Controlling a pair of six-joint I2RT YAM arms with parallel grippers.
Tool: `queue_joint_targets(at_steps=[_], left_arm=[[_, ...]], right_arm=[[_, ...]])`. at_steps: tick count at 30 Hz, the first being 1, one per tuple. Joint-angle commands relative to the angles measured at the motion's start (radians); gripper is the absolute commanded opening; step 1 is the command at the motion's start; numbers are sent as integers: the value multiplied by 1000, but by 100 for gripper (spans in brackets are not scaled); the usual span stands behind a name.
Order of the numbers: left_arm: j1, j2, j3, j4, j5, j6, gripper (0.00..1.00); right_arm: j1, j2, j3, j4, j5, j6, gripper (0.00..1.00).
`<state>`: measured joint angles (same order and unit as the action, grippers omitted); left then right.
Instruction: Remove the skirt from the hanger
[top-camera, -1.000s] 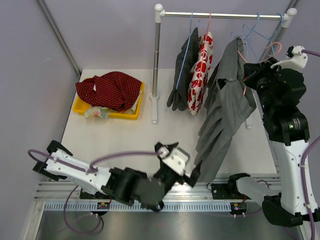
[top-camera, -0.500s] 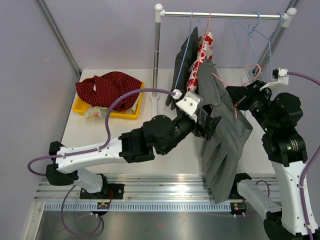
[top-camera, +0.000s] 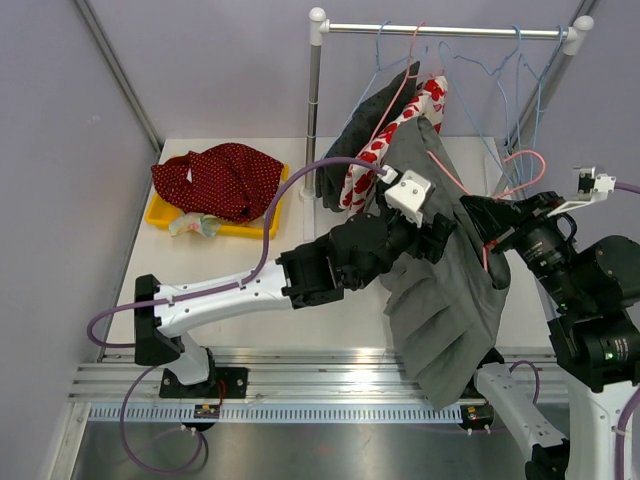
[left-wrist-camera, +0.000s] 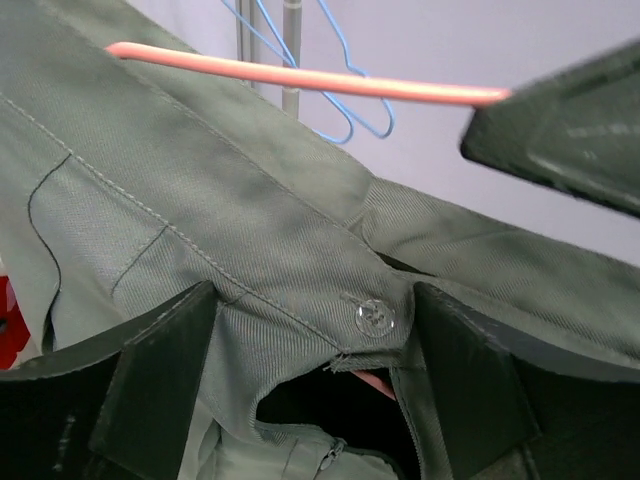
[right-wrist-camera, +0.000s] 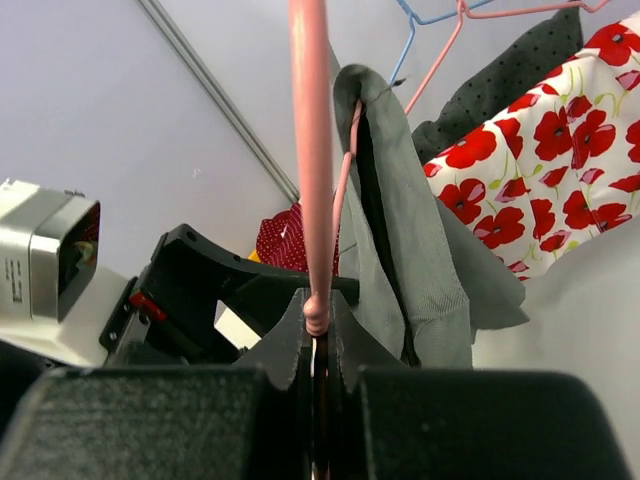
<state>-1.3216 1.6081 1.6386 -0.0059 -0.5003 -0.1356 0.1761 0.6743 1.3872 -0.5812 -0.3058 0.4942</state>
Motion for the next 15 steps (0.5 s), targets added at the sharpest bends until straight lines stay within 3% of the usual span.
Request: queue_joint_targets(at_steps=[1,4,5,6,9,15], left_arm=[[42,21,69,67,-52,5,77],[42,21,82,64,-60,19,58],[42,19,84,60,-63,22,48],[41,18,86,58,-64,27,26],[42,16,96,50,-72,39,0],[42,32,133,44,-37,64,0]], right_arm=[[13,-42,52,27,-134,56,0],[13,-54,27,29,-142,60,0],[13,-58,13,30,-144,60,0],[13,-64,6,30,-144,58,0],[14,-74,-22,30,-144,57,0],[13,-90,-37,24,-139,47,0]])
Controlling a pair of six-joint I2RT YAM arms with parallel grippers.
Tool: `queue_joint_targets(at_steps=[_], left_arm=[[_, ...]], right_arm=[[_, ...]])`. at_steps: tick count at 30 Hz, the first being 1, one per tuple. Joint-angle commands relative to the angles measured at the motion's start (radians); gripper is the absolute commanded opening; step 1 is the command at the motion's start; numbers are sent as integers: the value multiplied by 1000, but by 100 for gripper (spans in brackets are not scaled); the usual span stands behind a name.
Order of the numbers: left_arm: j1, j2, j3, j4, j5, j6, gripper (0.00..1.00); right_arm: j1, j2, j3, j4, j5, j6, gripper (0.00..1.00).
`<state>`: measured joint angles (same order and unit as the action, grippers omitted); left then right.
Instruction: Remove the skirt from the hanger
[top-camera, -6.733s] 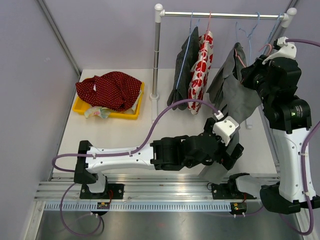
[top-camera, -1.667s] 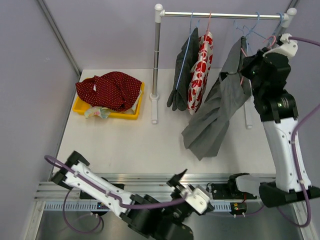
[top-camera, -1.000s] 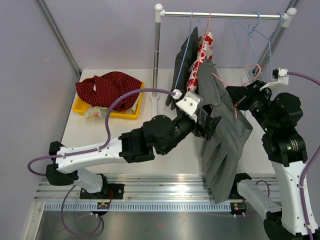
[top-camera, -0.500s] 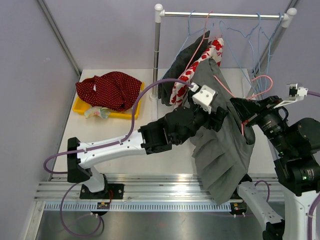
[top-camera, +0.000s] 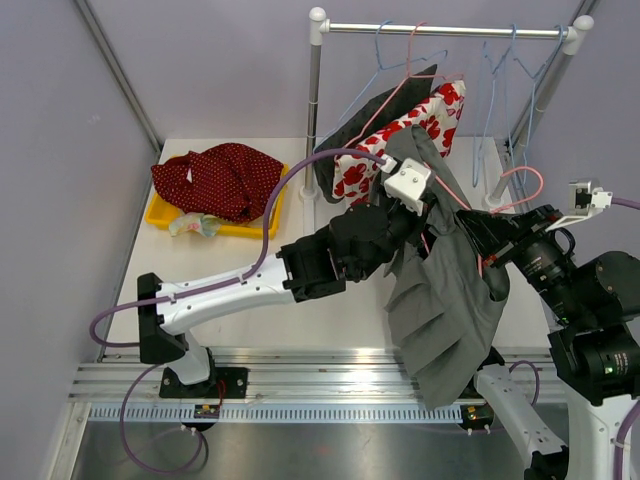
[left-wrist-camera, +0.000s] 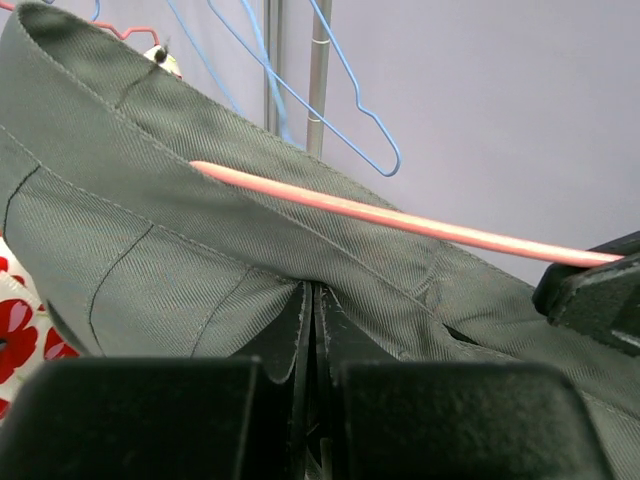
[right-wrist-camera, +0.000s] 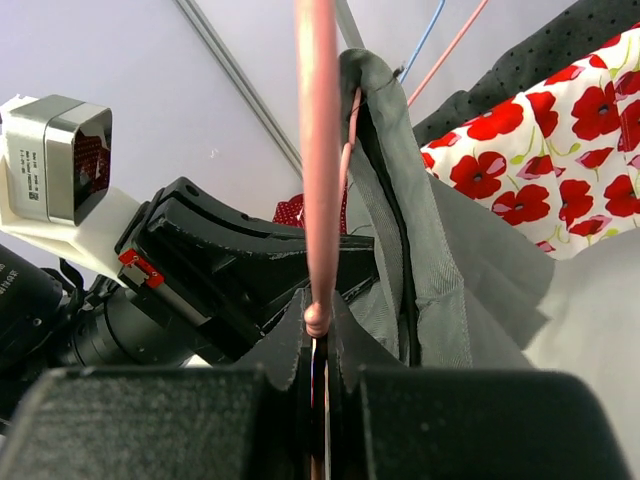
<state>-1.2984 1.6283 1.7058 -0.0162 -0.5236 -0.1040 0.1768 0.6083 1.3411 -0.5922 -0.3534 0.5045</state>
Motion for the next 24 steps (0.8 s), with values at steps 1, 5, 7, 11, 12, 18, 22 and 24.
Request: queue_joint_targets(at_steps=[1,5,7,11,12,18,22,24], left_arm=[[19,13,69,55,-6,33,0],[17,25,132,41,23,36,0],[16,39,172,19,28,44,0],[4,68,270,-40,37,91,0],[-8,70,300,-54,36,96,0],[-58,100,399,-96,28,187,0],[-56,145,491,-128,-13,263,0],[-35,188,558,-161,-36,312,0]], right_arm=[[12,-24,6,34,-90,34,0],[12,-16,-29,-6,-39,8,0],[12,-18,-55,-17,-4,-26,0],[12,-24,-115,-34,69,-66,0],[12,-21,-118,-37,86,-79,0],[12,22,-123,-44,166,-110,0],[12,21,-117,-46,136,-103,0],[12,2,-109,-60,113,-103,0]])
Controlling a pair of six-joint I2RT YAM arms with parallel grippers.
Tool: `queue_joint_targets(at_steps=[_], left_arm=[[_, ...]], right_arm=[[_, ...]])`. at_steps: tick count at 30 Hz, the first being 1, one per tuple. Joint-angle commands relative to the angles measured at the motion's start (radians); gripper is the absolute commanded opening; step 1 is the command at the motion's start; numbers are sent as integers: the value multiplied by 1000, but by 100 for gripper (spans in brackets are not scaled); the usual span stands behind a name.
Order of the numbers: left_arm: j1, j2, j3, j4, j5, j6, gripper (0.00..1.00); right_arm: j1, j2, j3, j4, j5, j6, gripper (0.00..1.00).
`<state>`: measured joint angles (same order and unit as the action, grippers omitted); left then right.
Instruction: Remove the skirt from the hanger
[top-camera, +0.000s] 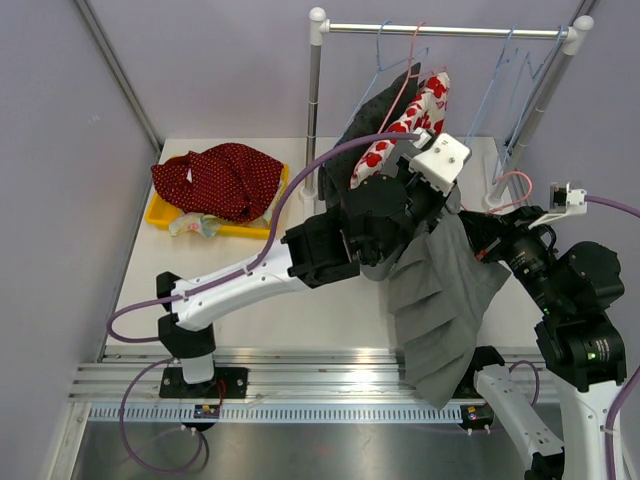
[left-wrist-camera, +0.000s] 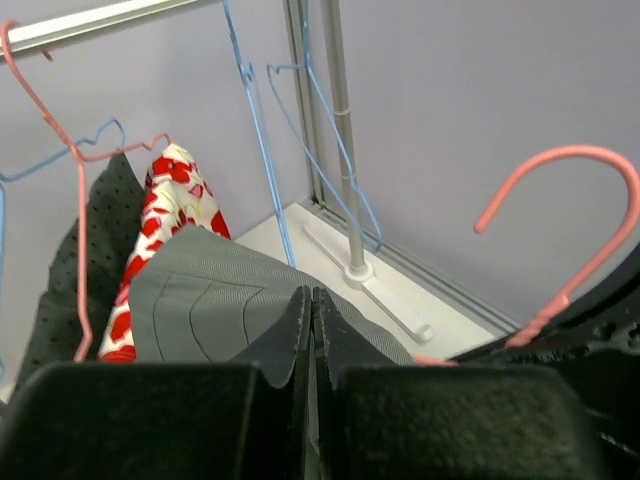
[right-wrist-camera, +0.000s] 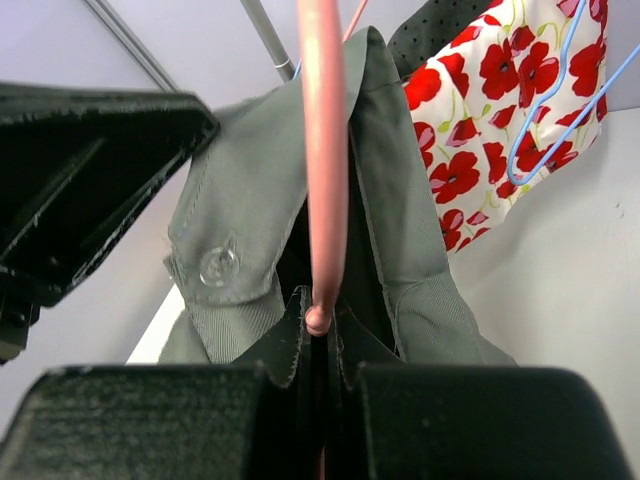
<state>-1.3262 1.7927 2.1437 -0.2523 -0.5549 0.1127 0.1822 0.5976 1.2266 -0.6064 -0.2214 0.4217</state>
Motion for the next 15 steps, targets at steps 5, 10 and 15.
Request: queue_joint_targets(at_steps=[5,10,15], left_arm=[[134,36,144,42,-7,73,0],[293,27,136,21,18,-7,0],[386,43,117,-7,61,-71,0]], right_arm=[[7,-61,40,-107,-50,-11,0],[7,-117,71,-148,-58,15,0],[7,-168,141,-168,-108,57,0]])
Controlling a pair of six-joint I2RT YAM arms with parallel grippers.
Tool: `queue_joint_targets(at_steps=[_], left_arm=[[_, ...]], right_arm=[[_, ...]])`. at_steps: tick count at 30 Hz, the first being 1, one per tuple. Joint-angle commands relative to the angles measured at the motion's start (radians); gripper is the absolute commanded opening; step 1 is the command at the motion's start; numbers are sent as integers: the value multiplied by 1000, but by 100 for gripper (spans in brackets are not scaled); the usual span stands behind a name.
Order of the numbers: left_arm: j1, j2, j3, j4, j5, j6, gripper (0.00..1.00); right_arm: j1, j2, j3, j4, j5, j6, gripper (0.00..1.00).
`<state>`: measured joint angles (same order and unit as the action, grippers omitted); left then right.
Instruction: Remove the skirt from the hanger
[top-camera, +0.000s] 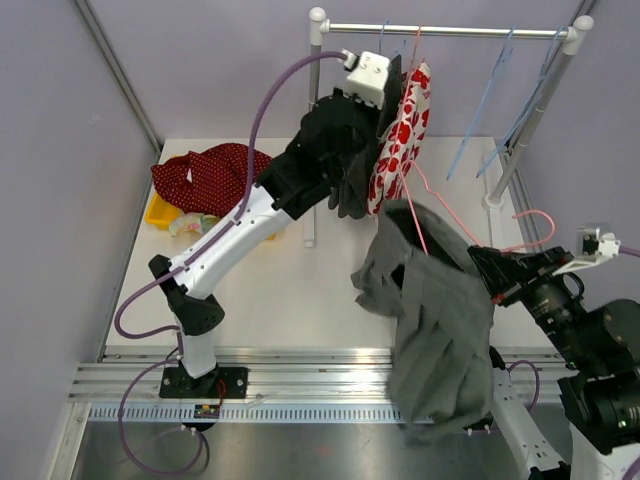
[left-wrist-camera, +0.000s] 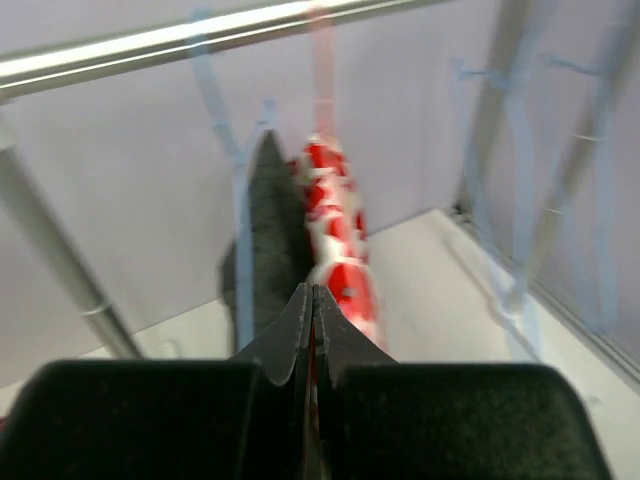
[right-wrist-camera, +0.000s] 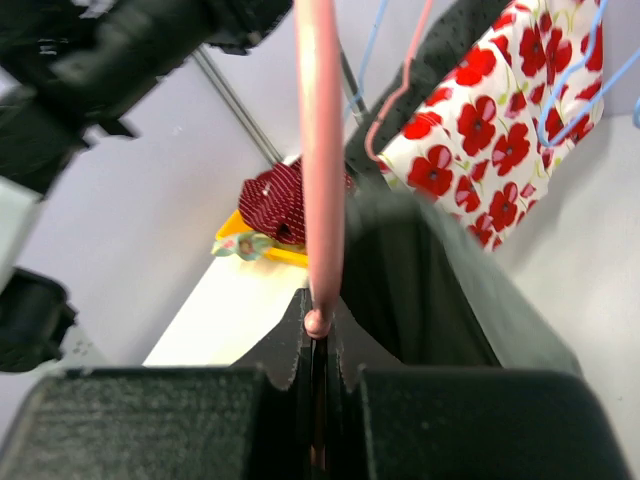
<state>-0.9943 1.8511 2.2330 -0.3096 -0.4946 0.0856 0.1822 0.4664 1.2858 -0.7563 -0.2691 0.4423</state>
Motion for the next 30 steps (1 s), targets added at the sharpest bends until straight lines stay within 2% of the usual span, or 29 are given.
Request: queue_joint_targets(at_steps=[1,6,11,12,13,15,16,17,18,21,22,24,27,30], left_arm=[[63,-12,25,53,7,-55,0],[63,-50,-56,76,51,-114,0],[43,-150,-242,118,103,-196,0],[34,-194,-271,118,143,-208,4],[4,-216,-300,122,165,-219,14],[-47,-289,-413,153,150,-211,40],[-103,-317,-453,165,136,-193,73],[-134,-338,-534,179,108,-190,83],[-164,-358,-564,181,61,-191,99],[-260,-440,-720,194,44,-243,99],[-306,-469,-754,195,44,-283,99],[-354,-492,-846,190,42,-317,99],[-449,-517,-915,164,45,-377,99],[-515,-504,-998,176,86,-450,99]], right_arm=[[8,-41,95,-41,-50,36,0],[7,-31,144,-66,1,9,0],[7,-2,165,-28,13,4,0],[7,8,178,-22,24,-4,0],[8,32,185,-8,31,-20,0],[7,55,187,23,62,-39,0],[7,86,184,61,79,-54,0],[7,106,182,77,117,-62,0],[7,127,176,95,139,-66,0],[7,234,196,167,217,-91,0],[7,315,217,172,235,-115,0],[8,409,314,150,332,-140,0],[8,596,424,126,436,-189,0],[7,704,507,139,496,-220,0]])
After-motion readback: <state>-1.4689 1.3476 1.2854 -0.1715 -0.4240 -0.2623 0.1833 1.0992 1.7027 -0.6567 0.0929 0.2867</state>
